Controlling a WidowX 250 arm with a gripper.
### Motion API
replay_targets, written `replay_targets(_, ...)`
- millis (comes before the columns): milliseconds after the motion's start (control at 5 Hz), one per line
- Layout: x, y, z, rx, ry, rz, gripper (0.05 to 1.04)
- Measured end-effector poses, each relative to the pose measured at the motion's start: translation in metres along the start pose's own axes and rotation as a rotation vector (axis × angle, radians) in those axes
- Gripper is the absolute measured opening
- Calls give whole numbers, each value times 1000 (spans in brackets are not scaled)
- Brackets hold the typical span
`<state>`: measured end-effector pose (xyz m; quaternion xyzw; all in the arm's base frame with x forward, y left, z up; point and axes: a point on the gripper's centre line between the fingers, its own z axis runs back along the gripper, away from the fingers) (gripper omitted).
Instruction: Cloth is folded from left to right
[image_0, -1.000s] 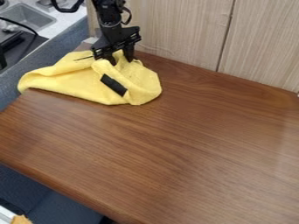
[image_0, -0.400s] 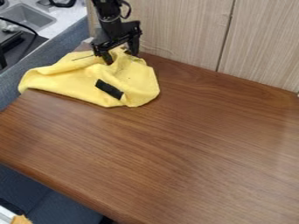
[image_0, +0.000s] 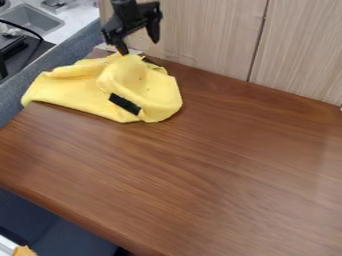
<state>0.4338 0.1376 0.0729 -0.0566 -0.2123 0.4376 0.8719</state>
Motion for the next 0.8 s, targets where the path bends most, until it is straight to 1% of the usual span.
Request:
replay_targets(200, 2, -5, 23, -32, -31, -7, 1001)
replay_targets(400, 3, -6, 43, -48, -64, -28, 1001)
replay_targets(600, 1, -3, 50, -49, -67, -48, 1001)
replay_targets(800, 1, -3, 50, -49, -67, -48, 1001)
